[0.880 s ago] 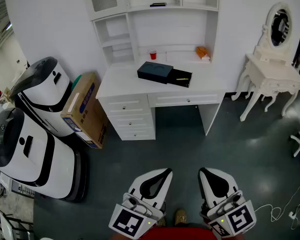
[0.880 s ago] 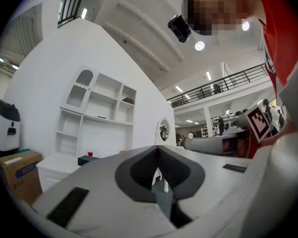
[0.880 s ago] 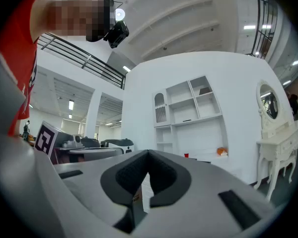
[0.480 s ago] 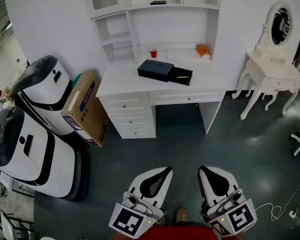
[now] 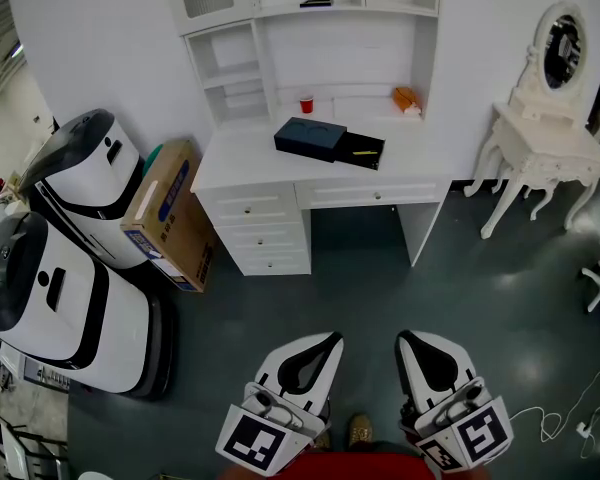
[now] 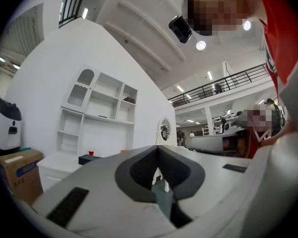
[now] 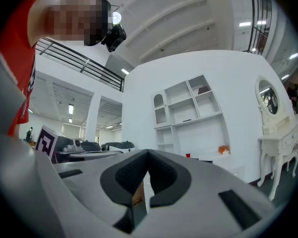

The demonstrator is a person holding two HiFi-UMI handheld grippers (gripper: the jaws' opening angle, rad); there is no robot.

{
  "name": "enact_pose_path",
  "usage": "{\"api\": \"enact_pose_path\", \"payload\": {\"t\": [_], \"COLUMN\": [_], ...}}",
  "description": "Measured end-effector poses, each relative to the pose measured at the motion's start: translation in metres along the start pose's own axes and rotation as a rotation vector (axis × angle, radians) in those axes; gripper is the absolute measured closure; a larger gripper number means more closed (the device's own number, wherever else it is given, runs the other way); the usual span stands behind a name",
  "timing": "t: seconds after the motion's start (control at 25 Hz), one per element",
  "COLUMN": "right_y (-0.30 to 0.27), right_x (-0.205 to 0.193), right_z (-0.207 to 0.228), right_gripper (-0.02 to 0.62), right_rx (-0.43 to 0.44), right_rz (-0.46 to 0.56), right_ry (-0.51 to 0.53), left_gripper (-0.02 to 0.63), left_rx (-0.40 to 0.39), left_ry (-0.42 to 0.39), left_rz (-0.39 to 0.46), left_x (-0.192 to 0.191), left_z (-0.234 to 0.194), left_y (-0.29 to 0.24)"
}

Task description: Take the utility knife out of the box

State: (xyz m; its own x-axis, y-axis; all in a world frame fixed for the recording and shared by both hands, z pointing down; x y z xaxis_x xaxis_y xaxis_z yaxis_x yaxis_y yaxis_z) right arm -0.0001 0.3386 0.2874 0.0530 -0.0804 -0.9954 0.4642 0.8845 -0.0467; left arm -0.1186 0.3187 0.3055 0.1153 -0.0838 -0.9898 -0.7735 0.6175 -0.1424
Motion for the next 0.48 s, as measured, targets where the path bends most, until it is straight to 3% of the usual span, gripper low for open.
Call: {"api": "enact_pose_path", "payload": {"t": [0.48], "right_y": [0.001], "right_x": [0.007], "right_z": [0.050], "right_gripper": [0.598], "right_rx": [0.022], "right_rz": [0.008], "right_ry": [0.013], "left_gripper": [0.588], "left_rx": [0.043], "left_ry": [-0.015], "left_rz": [0.011], "left_x": [0.012], "left_z": [0.007], "left_y": [-0.044]}}
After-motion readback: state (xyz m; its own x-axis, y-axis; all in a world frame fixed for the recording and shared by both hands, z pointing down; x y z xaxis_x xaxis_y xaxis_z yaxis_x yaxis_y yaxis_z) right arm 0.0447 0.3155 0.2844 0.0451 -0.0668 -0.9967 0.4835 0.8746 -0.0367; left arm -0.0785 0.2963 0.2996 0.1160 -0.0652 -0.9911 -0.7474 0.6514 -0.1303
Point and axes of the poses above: the fingertips, and each gripper's own axes: y backward along the fingers, z to its right, x out of its top, the point moved 3 cm from there along y, backward along the fingers, and after that the axes turned 9 degrees about -z, right-handed, at the moved point
